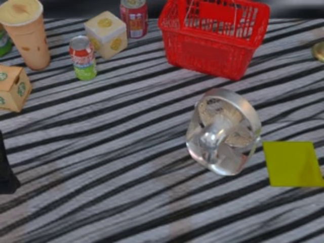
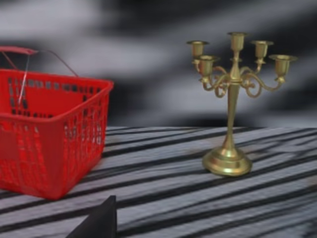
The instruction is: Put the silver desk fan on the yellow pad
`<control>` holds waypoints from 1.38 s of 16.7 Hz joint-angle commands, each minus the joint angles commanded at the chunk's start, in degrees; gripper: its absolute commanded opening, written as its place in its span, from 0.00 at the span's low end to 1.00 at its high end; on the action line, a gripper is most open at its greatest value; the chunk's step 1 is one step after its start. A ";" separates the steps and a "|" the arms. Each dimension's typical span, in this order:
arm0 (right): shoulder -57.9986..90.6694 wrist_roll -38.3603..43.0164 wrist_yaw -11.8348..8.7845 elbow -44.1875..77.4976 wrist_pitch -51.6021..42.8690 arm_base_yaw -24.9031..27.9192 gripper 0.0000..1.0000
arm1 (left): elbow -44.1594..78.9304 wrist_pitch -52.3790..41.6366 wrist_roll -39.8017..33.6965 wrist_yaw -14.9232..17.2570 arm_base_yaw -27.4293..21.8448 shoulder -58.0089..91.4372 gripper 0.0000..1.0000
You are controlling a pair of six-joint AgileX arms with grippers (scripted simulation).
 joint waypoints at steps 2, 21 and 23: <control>0.00 0.00 0.00 0.00 0.00 0.00 1.00 | 0.00 0.00 0.00 0.00 0.00 0.00 1.00; 87.47 -13.86 -0.28 90.86 -63.09 21.30 1.00 | 0.00 0.00 0.00 0.00 0.00 0.00 1.00; 98.12 -15.52 -0.31 102.00 -70.51 23.82 1.00 | 0.00 0.00 0.00 0.00 0.00 0.00 1.00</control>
